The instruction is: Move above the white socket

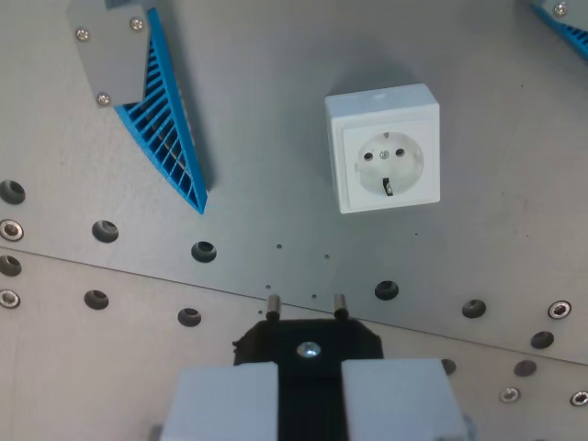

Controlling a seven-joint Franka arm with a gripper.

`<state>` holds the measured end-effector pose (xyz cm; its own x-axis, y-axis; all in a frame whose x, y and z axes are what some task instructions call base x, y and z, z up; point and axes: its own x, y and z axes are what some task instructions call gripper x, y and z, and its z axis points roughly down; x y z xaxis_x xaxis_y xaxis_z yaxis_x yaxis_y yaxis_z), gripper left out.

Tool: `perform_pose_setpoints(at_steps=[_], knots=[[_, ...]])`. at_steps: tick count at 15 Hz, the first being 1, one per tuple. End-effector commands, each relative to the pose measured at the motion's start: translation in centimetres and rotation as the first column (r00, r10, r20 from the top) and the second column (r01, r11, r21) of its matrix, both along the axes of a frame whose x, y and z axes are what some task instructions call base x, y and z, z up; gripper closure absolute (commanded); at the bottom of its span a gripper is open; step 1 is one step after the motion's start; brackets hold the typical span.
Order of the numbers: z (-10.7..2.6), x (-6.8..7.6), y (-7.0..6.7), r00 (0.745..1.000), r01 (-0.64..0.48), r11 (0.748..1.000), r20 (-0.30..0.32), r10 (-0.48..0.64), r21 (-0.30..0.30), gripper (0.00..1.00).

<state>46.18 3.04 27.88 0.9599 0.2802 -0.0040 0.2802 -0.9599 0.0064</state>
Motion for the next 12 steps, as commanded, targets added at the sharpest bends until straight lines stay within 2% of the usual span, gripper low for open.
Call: perform_pose_setpoints(at_steps=[1, 12], knots=[[0.03, -0.01, 0.0, 1.0, 0.0, 1.0, 0.001, 0.0, 0.0, 1.0], [-0.39, -0.03, -0.15, 1.0, -0.011, 1.0, 0.005, 0.011, -0.001, 1.0]])
